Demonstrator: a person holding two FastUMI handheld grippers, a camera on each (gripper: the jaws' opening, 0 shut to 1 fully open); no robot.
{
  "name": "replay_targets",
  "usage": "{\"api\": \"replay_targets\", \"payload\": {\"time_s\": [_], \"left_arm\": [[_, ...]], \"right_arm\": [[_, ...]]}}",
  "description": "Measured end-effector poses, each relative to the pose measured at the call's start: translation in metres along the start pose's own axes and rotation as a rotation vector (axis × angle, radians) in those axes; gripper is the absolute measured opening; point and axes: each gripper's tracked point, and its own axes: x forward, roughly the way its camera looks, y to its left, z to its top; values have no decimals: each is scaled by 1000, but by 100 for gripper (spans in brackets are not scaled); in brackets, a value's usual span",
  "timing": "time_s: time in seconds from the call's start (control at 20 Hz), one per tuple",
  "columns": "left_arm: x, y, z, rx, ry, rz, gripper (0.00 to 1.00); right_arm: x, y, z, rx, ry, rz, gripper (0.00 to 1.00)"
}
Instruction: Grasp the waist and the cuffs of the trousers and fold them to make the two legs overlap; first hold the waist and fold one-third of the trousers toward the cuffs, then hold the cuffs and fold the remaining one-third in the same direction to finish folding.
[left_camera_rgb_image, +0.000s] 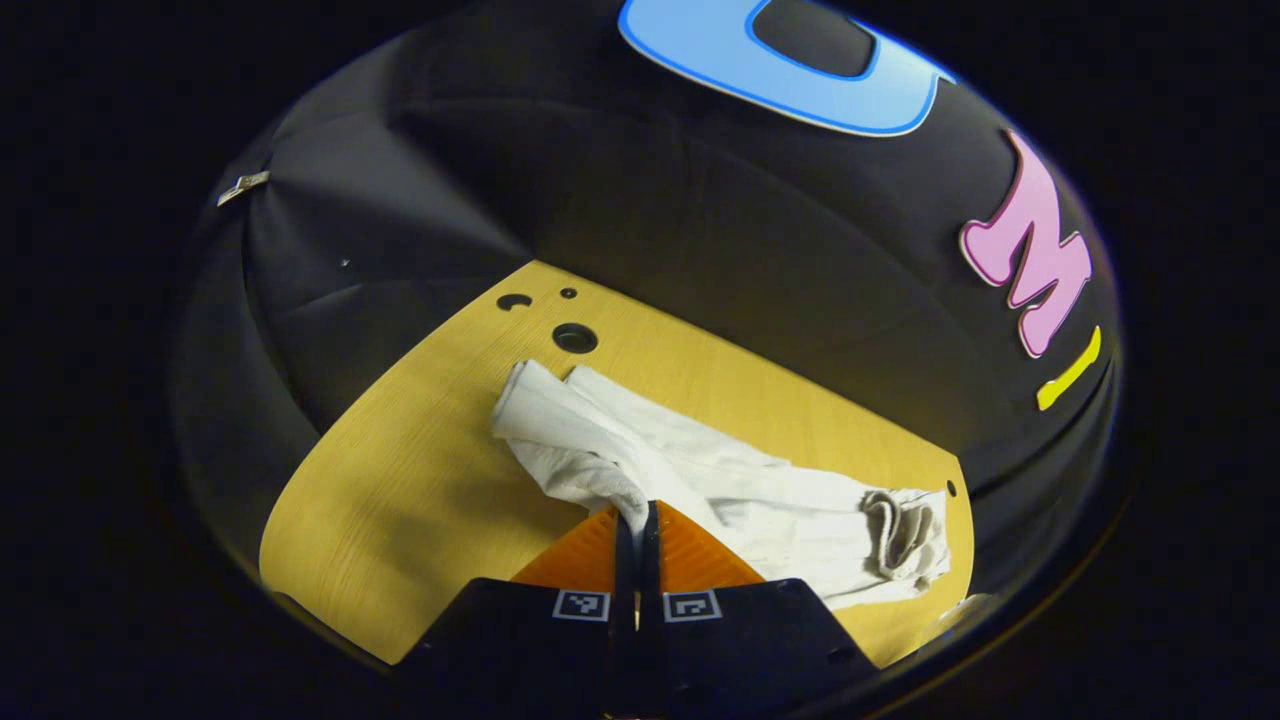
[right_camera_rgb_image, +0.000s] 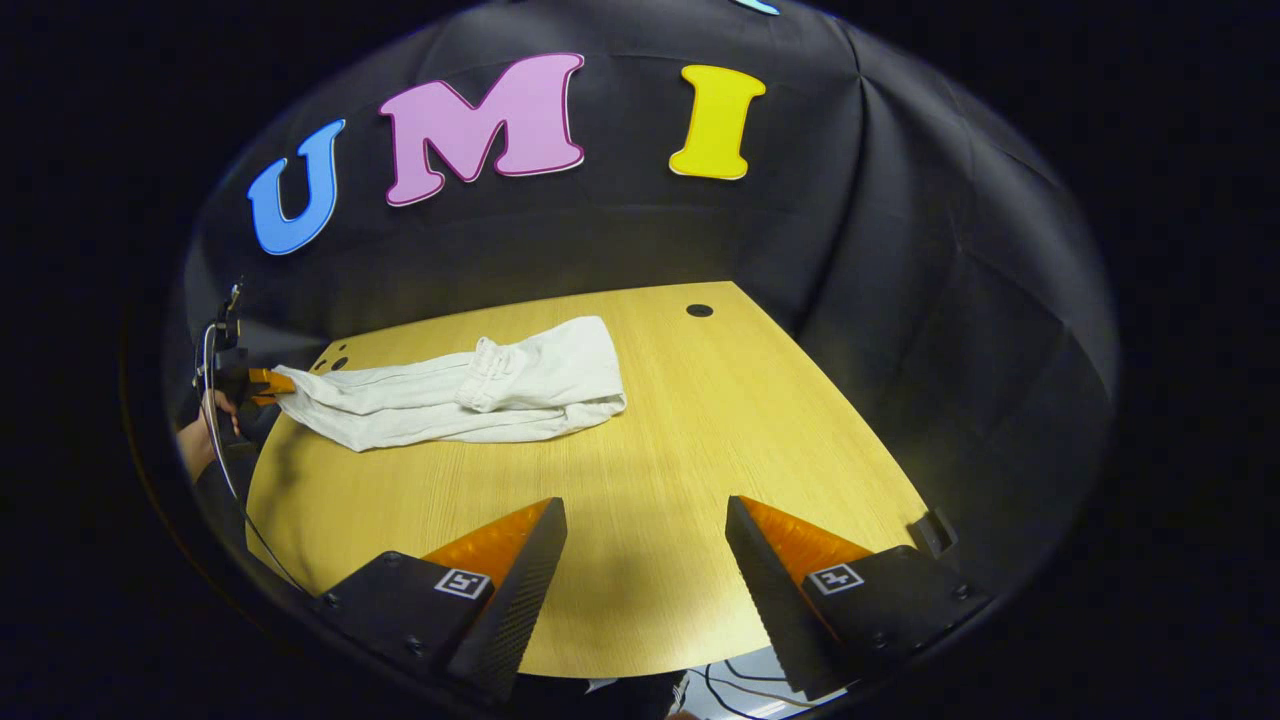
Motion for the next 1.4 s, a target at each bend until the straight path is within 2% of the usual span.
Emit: {"api": "replay_targets", "payload": {"time_s": [0.25, 0.6, 1.0, 1.2, 1.4], "left_arm": [[-23, -98, 35, 41, -82, -95, 5], [-36, -249, 39, 136, -135, -198, 5], [-22, -409, -22, 177, -116, -295, 5], [-6, -461, -62, 141, -73, -339, 5], [13, -481, -104, 152, 0, -354, 5]], "right_arm": [[11, -37, 1, 25, -3, -3, 99], [32, -85, 10, 31, -12, 38, 98], [59, -128, 22, -13, -12, 136, 99], [63, -135, 20, 87, 2, 191, 99], [62, -145, 6, 56, 21, 197, 99]]}}
